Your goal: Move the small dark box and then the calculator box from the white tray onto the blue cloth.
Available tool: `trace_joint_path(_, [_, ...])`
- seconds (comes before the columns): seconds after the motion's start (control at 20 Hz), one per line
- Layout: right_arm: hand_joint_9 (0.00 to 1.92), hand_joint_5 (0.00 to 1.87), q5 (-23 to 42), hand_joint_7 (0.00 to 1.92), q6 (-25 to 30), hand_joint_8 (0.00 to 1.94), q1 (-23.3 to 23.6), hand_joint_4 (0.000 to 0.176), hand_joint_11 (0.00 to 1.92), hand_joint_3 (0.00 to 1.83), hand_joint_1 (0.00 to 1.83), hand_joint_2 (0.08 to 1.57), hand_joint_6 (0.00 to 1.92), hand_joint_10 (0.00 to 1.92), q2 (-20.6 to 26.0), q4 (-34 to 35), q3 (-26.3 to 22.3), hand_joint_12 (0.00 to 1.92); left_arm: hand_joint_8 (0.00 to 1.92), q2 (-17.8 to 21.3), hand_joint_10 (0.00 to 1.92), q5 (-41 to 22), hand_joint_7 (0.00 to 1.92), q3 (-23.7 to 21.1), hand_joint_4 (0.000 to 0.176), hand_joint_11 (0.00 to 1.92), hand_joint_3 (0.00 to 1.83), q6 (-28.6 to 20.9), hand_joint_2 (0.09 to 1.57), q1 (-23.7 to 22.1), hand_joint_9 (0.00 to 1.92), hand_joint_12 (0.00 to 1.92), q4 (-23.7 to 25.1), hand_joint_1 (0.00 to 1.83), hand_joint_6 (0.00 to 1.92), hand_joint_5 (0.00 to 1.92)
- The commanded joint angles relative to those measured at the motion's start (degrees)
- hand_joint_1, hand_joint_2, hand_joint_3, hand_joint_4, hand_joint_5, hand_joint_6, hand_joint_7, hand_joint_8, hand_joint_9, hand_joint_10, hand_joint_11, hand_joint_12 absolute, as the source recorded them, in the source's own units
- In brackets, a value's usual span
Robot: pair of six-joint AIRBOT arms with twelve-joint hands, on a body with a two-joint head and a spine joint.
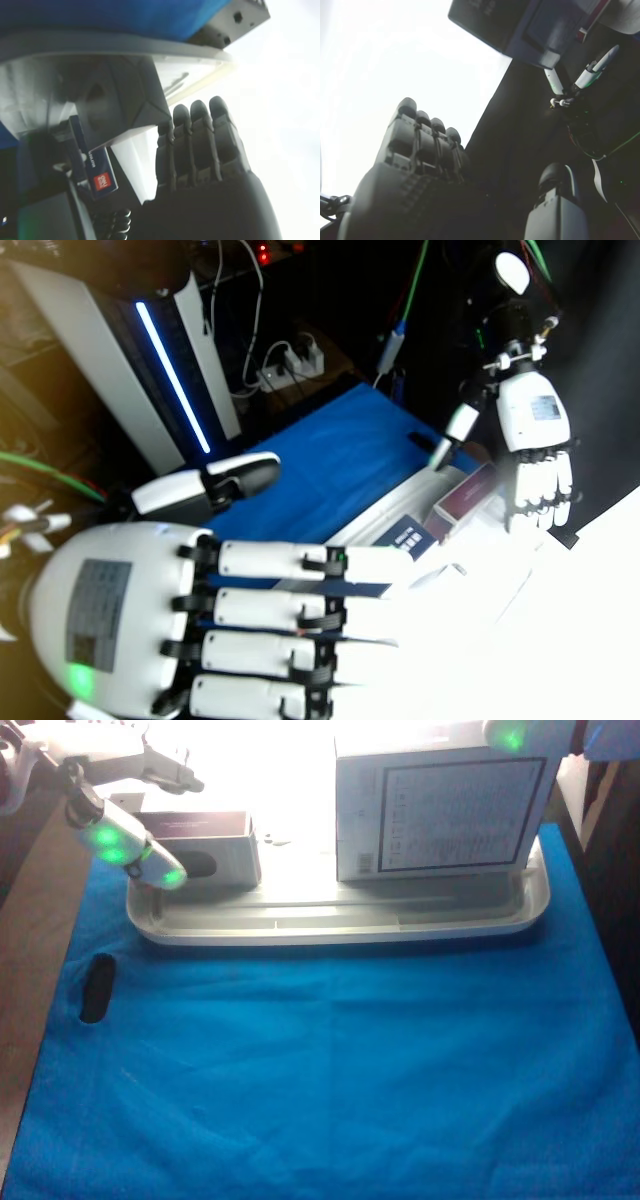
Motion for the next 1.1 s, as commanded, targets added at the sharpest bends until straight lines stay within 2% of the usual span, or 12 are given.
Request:
trace_joint_path(0.0, [0.00,0.00,6.37,0.02,0.43,0.00,0.74,0.017,0.00,0.00,0.32,0.91,0.00,0.00,0.00,2.41,-0.01,0.12,0.01,-0.23,0.01,-0.36,0.71,0.54,0.000,0.35,0.00,-0.41,0.92,-0.06,0.59,0.33,-1.13,1.08,0.01,0.68])
trace_joint_path(0.05, [0.00,0.00,6.43,0.03,0.43,0.00,0.74,0.015,0.00,0.00,0.31,0.90,0.00,0.00,0.00,2.40,-0.03,0.11,0.02,-0.33,0.01,-0.11,0.84,0.76,0.000,0.34,0.00,-0.41,0.98,-0.06,0.66,0.31,-1.39,1.15,0.01,0.78])
trace_joint_path(0.1, [0.00,0.00,6.49,0.03,0.43,0.01,0.74,0.013,0.00,0.00,0.30,0.90,0.00,0.00,0.00,2.39,-0.06,0.10,0.72,-0.39,0.02,-0.06,1.00,0.96,0.000,0.34,0.00,-0.41,1.05,-0.06,0.72,0.29,-1.63,1.32,0.02,0.85])
trace_joint_path(0.15, [0.00,0.00,6.60,0.03,0.43,0.00,0.74,0.017,0.00,0.00,0.30,0.89,0.00,0.00,0.00,2.38,-0.09,0.10,0.93,-0.39,0.02,-0.06,1.04,1.06,0.000,0.34,0.03,-0.41,1.10,-0.06,0.77,0.30,-1.97,1.25,0.86,0.85])
trace_joint_path(0.25, [0.00,0.00,6.72,0.02,0.43,0.00,0.74,0.021,0.00,0.00,0.26,0.88,0.00,0.00,0.01,2.38,-0.13,0.15,1.22,-0.29,0.01,-0.30,0.81,1.31,0.000,0.18,0.00,-0.40,1.17,-0.07,0.77,0.90,-2.88,1.19,1.09,0.92])
trace_joint_path(0.5, [0.01,0.00,6.74,0.04,0.43,0.00,0.73,0.016,0.00,0.00,0.28,0.90,0.00,0.00,0.01,2.32,-0.16,0.19,0.02,0.68,0.00,-1.86,0.71,1.42,0.041,0.07,0.00,-0.40,1.09,-2.89,0.51,0.67,-4.82,1.09,0.91,1.02])
trace_joint_path(0.6, [0.01,0.00,6.74,0.05,0.43,0.00,0.73,0.013,0.00,0.00,0.29,0.90,0.00,0.00,-0.08,2.32,-0.16,0.23,0.01,2.13,0.01,-3.25,0.81,0.15,0.068,0.05,0.00,-0.40,1.08,-4.85,0.57,0.79,-4.85,1.08,0.87,1.05])
trace_joint_path(0.65, [0.03,0.01,6.74,0.06,0.43,0.00,0.73,0.008,0.00,0.00,0.30,0.90,0.00,0.00,-0.13,2.32,-0.16,0.27,0.97,3.13,0.04,-3.84,0.78,-0.84,0.000,0.02,0.00,-0.39,1.13,-5.53,0.67,1.10,-4.85,1.21,0.80,1.11])
trace_joint_path(0.7, [0.03,0.01,6.74,0.06,0.43,0.00,0.73,0.010,0.00,0.00,0.30,0.90,0.00,0.01,-0.17,2.32,-0.16,0.28,1.19,4.13,0.08,-4.21,0.80,-1.89,0.000,0.07,0.00,-0.37,1.12,-6.18,0.78,1.19,-4.85,1.23,0.74,1.13])
trace_joint_path(0.85, [0.04,0.02,6.73,0.07,0.43,0.00,0.73,0.008,0.00,0.00,0.27,0.91,0.00,0.00,-0.49,2.32,-0.11,0.34,0.75,7.11,0.02,-6.58,0.71,-5.08,0.058,0.00,0.00,-0.38,1.04,-6.31,0.70,1.33,-4.35,1.12,0.67,1.16])
trace_joint_path(0.95, [0.02,0.03,6.73,0.06,0.43,0.00,0.73,0.010,0.00,0.00,0.25,0.90,0.00,0.00,-0.50,2.33,-0.10,0.29,1.36,9.31,1.57,-8.72,0.63,-7.90,0.000,0.12,0.00,-0.38,1.03,-6.32,0.40,1.86,-3.92,1.14,0.65,1.17])
trace_joint_path(1.05, [0.03,0.01,6.72,0.04,0.43,0.00,0.73,0.019,0.00,0.00,0.25,0.91,0.00,0.01,-0.55,2.33,-0.11,0.40,1.40,11.16,1.74,-10.94,0.53,-10.31,0.000,0.05,0.00,-0.38,1.06,-6.37,0.23,1.92,-3.82,1.12,0.78,1.10])
